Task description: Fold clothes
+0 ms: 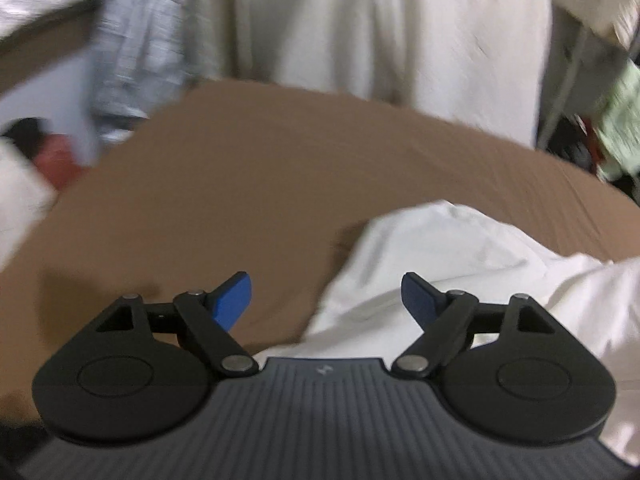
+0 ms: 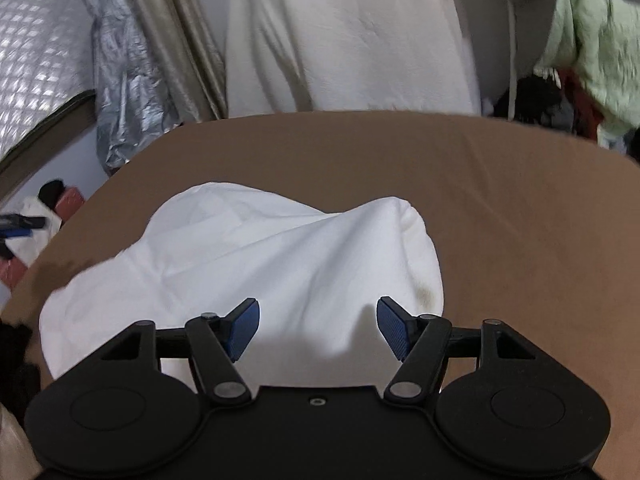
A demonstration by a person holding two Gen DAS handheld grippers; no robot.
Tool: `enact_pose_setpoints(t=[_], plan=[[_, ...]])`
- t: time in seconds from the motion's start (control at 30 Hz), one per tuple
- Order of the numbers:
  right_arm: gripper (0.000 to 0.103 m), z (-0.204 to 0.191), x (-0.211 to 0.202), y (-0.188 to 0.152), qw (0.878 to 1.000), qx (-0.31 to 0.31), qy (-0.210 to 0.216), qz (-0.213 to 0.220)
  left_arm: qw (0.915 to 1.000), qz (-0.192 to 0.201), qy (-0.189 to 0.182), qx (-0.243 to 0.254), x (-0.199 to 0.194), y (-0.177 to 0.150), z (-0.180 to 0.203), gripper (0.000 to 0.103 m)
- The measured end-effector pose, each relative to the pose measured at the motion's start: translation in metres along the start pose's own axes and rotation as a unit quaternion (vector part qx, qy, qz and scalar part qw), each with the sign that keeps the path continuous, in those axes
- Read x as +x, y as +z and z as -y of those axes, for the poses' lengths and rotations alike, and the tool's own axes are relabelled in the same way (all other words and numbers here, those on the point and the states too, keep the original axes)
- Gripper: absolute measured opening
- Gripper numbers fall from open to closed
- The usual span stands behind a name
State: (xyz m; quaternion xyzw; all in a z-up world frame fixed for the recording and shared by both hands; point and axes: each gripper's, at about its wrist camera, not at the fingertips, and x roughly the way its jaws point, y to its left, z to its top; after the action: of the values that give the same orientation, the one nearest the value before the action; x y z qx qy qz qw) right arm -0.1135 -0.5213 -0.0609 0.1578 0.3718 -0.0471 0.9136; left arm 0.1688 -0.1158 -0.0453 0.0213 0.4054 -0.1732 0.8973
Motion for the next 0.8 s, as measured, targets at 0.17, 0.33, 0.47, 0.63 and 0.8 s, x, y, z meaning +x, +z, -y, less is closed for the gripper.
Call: enact_pose_setpoints(t=[0.17, 0.33, 0.47, 0.63, 0.8], plan=[[0.07, 0.026, 0.035, 0.014, 0.998, 0.04, 0.004, -0.038, 0.9958, -0.054, -0.025, 0.07, 0.098, 0.027, 0.033, 0.082], [0.07, 0.039, 0.063, 0.022, 0.997, 0.049, -0.029, -0.045, 0.9914, -0.101, -0.083, 0.004, 0.159, 0.036, 0.027, 0.087], [0.082, 0.052, 0.08, 0.03, 0.997, 0.06, -0.029, -0.047, 0.9825, -0.16, -0.094, -0.019, 0.189, 0.02, 0.04, 0.102], [0.051, 0.057, 0.116, 0.014, 0.986, 0.093, 0.086, -0.112, 0.9835, -0.145, -0.109, -0.006, 0.179, 0.002, 0.051, 0.04], [0.033, -0.009, 0.071, -0.013, 0.991, -0.001, 0.123, -0.051, 0.9984, -0.013, -0.049, 0.023, 0.089, -0.005, 0.053, 0.015]])
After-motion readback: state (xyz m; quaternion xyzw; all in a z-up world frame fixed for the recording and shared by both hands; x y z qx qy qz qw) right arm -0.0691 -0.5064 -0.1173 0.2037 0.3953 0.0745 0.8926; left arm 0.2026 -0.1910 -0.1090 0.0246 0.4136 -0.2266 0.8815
